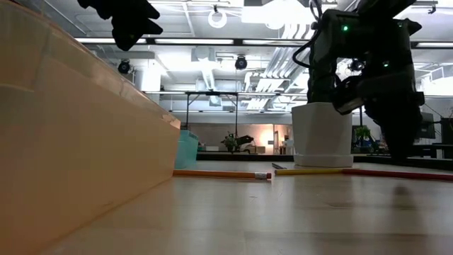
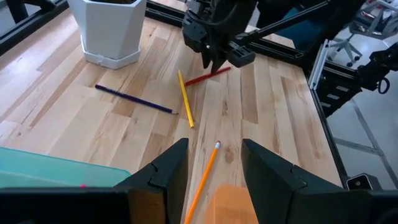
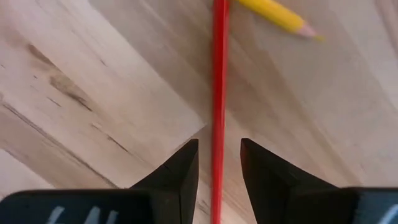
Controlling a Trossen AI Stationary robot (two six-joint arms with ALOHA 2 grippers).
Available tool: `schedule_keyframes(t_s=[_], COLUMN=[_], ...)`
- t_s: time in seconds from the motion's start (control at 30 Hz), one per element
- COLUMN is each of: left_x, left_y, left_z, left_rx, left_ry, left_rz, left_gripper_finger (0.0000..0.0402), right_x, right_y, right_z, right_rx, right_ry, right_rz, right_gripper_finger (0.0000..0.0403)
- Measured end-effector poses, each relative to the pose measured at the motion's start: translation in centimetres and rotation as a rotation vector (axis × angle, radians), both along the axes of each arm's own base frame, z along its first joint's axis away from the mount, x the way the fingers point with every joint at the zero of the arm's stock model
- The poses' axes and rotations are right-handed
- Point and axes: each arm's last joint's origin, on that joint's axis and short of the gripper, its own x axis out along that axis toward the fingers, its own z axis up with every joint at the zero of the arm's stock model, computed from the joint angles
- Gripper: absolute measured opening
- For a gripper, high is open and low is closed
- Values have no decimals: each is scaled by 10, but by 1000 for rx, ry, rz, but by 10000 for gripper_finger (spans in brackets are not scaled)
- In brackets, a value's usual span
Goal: Sort pens & pencils
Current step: Put the red pencil into the orange bin
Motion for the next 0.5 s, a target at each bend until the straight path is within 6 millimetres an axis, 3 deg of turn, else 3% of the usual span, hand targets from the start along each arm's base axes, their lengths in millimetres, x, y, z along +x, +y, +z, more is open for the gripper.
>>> schedule_keyframes(t_s=[0.5], left_x=[0], left_y=[0], left_z=[0], left_rx=[0], left_ry=[0], left_rz=[1], left_gripper_finger=[137], right_x=[2], right_y=[2], right_z=[-3], right_rx=[-1], right_ry=[-6], right_rz=[9], right_gripper_finger=[110])
